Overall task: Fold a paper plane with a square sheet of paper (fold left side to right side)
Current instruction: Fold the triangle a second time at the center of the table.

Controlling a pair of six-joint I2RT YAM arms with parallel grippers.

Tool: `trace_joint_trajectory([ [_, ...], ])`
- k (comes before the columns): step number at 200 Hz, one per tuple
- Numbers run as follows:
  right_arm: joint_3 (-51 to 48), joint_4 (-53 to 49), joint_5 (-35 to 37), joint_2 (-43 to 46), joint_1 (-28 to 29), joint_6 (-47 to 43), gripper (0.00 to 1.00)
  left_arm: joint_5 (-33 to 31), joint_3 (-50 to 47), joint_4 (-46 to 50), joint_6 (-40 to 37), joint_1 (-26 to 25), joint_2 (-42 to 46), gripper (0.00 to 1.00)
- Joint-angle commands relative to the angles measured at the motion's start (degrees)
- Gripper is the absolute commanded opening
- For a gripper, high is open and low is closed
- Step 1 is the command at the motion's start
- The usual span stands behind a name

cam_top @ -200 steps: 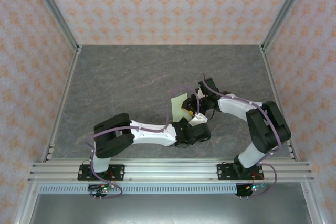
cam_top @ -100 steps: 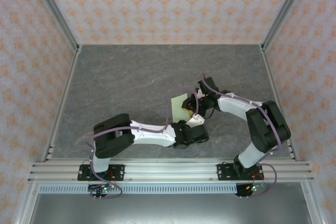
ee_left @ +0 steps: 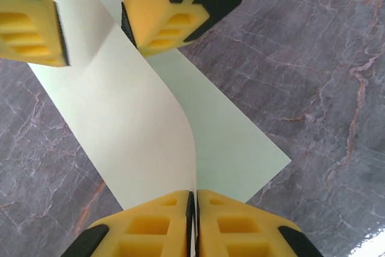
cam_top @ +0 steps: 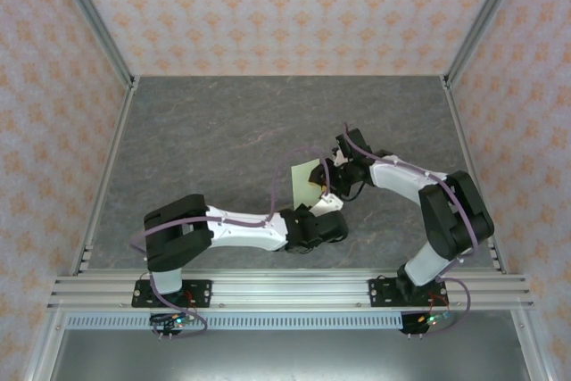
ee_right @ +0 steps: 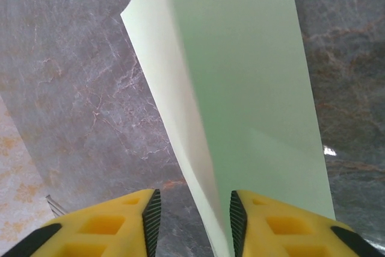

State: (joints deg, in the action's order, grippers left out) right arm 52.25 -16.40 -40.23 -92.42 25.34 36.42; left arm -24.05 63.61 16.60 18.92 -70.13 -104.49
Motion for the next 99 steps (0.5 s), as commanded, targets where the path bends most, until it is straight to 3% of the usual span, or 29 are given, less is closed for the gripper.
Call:
trace_joint_trajectory([
  [1, 2.6, -1.7, 2.8, 1.0, -0.3, -1.5, 0.45, 1.2, -0.9, -2.3, -0.1, -0.1, 2.5, 0.10],
  [73, 0.8, -6.1, 12.6, 16.1, -3.4, -5.0, 0.81, 11.4, -5.8, -7.6, 4.0, 5.0, 6.4, 0.07],
  [99, -3.0, -6.9, 13.9, 22.2, -3.6, -6.0, 0.84, 17.1, -8.6, -11.4, 5.6, 7.8, 8.2, 0.07],
])
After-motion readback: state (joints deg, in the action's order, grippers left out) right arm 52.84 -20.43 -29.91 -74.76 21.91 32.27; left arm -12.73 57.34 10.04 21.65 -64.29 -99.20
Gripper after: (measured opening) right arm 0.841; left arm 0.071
